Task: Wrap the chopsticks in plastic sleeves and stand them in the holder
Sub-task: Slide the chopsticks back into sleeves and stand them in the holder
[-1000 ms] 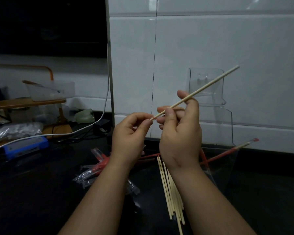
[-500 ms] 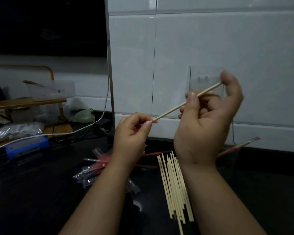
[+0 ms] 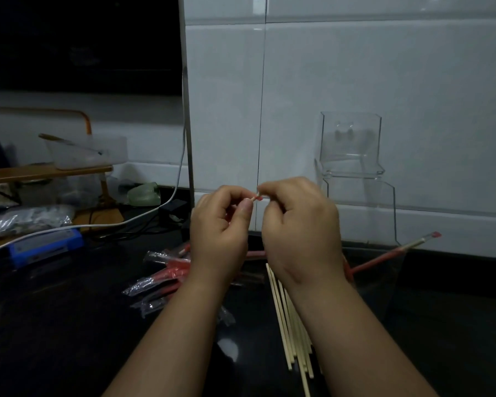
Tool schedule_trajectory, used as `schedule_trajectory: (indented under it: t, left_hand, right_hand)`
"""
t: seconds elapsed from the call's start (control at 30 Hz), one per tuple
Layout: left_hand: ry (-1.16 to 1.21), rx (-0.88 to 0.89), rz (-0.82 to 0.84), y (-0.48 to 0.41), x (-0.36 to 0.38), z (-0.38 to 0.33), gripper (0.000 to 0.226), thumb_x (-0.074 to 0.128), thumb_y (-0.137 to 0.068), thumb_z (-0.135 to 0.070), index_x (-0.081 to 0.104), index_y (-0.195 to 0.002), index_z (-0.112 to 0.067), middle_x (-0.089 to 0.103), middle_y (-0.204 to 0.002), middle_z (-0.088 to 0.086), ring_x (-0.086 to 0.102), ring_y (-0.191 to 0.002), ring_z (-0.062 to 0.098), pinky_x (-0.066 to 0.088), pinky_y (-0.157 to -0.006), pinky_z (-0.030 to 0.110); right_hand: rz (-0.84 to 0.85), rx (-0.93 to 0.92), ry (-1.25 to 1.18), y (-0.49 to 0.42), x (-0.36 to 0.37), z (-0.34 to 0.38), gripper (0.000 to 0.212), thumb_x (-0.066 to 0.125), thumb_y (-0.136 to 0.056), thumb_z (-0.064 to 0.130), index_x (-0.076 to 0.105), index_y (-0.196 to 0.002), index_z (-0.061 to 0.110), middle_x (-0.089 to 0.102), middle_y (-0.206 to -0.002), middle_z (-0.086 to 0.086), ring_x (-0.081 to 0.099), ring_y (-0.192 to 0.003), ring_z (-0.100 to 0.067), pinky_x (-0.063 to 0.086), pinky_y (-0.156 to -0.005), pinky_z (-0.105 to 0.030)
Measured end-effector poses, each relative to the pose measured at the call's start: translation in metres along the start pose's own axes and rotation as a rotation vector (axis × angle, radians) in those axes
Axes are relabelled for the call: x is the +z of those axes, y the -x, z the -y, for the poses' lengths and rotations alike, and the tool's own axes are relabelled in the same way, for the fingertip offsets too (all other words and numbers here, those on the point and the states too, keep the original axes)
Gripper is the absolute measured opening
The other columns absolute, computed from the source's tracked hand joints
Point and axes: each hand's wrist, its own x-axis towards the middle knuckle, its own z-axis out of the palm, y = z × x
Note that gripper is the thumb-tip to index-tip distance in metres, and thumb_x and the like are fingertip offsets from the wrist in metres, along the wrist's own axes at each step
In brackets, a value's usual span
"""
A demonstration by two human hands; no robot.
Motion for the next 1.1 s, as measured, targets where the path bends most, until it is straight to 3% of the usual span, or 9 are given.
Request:
schedule_trajectory:
  t: [0.07, 0.43, 0.53, 0.6, 0.67, 0.8, 0.97, 1.1]
  left_hand:
    - [-0.055, 0.042, -0.017, 0.0, -0.001, 0.0, 0.013, 0.052, -0.087, -0.034, 0.061, -0.084, -0.043, 0.064, -0.086, -0.012, 0.061, -0.083, 0.017, 0.05, -0.073, 0.045]
    - [-0.074, 0.043, -0.031, 0.001, -0.002, -0.002, 0.015, 0.051, -0.089, -0.034, 0.062, -0.084, -0.043, 0.064, -0.085, -0.012, 0.061, -0.085, 0.017, 0.049, -0.074, 0.05]
    - [-0.032, 0.041, -0.034, 0.002, -0.002, -0.006, 0.015, 0.054, -0.09, -0.031, 0.059, -0.092, -0.045, 0.065, -0.083, -0.011, 0.062, -0.083, 0.015, 0.051, -0.074, 0.044]
    - [0.019, 0.026, -0.052, 0.003, -0.001, -0.009, 0.025, 0.057, -0.089, -0.029, 0.051, -0.103, -0.049, 0.063, -0.079, -0.007, 0.06, -0.076, 0.015, 0.048, -0.068, 0.036]
    - [0.039, 0.047, -0.058, 0.004, 0.0, -0.009, 0.034, 0.056, -0.088, -0.03, 0.043, -0.107, -0.055, 0.062, -0.077, -0.003, 0.061, -0.073, 0.019, 0.047, -0.064, 0.036]
    - [0.027, 0.081, -0.055, 0.005, 0.0, -0.007, 0.035, 0.055, -0.09, -0.025, 0.041, -0.105, -0.054, 0.061, -0.074, -0.002, 0.059, -0.069, 0.02, 0.047, -0.063, 0.04]
    - [0.04, 0.095, -0.024, 0.006, 0.001, -0.009, 0.028, 0.054, -0.09, -0.024, 0.044, -0.104, -0.047, 0.063, -0.082, -0.005, 0.059, -0.073, 0.013, 0.047, -0.068, 0.029]
    - [-0.041, 0.125, 0.02, 0.006, 0.0, -0.009, 0.024, 0.052, -0.09, -0.033, 0.053, -0.113, -0.039, 0.061, -0.084, -0.018, 0.059, -0.08, 0.012, 0.049, -0.075, 0.051]
  right_hand:
    - [0.085, 0.024, 0.016, 0.002, 0.001, 0.002, 0.035, 0.044, -0.085, 0.011, 0.073, -0.104, 0.012, 0.069, -0.098, -0.002, 0.06, -0.087, -0.012, 0.032, -0.072, -0.003]
    - [0.156, 0.184, -0.069, 0.002, -0.002, 0.003, 0.026, 0.049, -0.093, 0.007, 0.07, -0.103, 0.019, 0.065, -0.096, 0.006, 0.054, -0.085, -0.002, 0.037, -0.067, -0.002]
    - [0.097, 0.227, -0.175, 0.001, -0.002, 0.002, 0.02, 0.052, -0.098, 0.016, 0.067, -0.11, 0.021, 0.067, -0.101, 0.007, 0.061, -0.093, -0.005, 0.047, -0.076, -0.012]
    - [0.101, 0.245, -0.215, 0.001, -0.001, 0.001, 0.015, 0.054, -0.099, 0.021, 0.067, -0.106, 0.023, 0.067, -0.097, 0.008, 0.061, -0.09, -0.004, 0.045, -0.072, -0.01]
    - [0.122, 0.258, -0.247, 0.0, -0.001, 0.001, 0.012, 0.056, -0.098, 0.024, 0.066, -0.096, 0.028, 0.066, -0.088, 0.01, 0.06, -0.083, -0.001, 0.04, -0.064, -0.005]
    - [0.149, 0.237, -0.251, 0.001, -0.001, 0.002, 0.016, 0.056, -0.098, 0.029, 0.062, -0.083, 0.031, 0.064, -0.077, 0.01, 0.059, -0.076, 0.0, 0.041, -0.061, -0.006]
    - [0.172, 0.235, -0.182, 0.002, 0.002, 0.0, 0.018, 0.047, -0.101, 0.03, 0.056, -0.085, 0.025, 0.058, -0.077, 0.008, 0.054, -0.068, -0.004, 0.037, -0.055, -0.01]
    - [0.06, 0.251, -0.306, 0.001, 0.001, 0.001, 0.019, 0.042, -0.103, 0.026, 0.052, -0.088, 0.022, 0.059, -0.077, 0.006, 0.056, -0.07, -0.007, 0.041, -0.055, -0.013]
